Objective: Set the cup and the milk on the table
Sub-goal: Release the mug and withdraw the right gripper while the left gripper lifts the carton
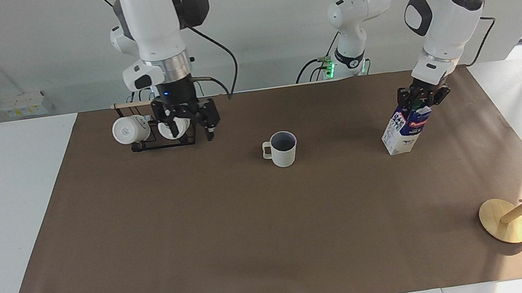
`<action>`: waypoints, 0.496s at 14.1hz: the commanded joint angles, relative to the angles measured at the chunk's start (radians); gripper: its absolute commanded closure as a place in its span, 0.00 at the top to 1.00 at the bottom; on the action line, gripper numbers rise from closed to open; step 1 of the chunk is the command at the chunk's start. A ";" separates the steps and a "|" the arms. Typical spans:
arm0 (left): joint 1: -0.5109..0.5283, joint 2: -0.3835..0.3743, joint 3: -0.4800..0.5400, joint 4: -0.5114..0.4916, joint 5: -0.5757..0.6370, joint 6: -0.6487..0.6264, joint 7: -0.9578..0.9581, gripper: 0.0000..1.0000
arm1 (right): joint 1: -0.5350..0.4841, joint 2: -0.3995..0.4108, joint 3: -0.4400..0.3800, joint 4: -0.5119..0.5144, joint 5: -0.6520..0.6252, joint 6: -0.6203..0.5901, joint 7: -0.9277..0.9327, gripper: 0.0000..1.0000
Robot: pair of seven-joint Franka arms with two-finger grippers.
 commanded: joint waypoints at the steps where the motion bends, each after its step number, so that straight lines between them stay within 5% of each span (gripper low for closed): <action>1: -0.003 -0.012 -0.002 0.057 0.009 -0.059 -0.037 0.51 | -0.088 -0.071 0.010 -0.006 -0.001 -0.116 -0.171 1.00; 7: -0.127 0.020 -0.013 0.198 0.007 -0.161 -0.253 0.51 | -0.213 -0.040 0.002 0.135 -0.010 -0.338 -0.370 1.00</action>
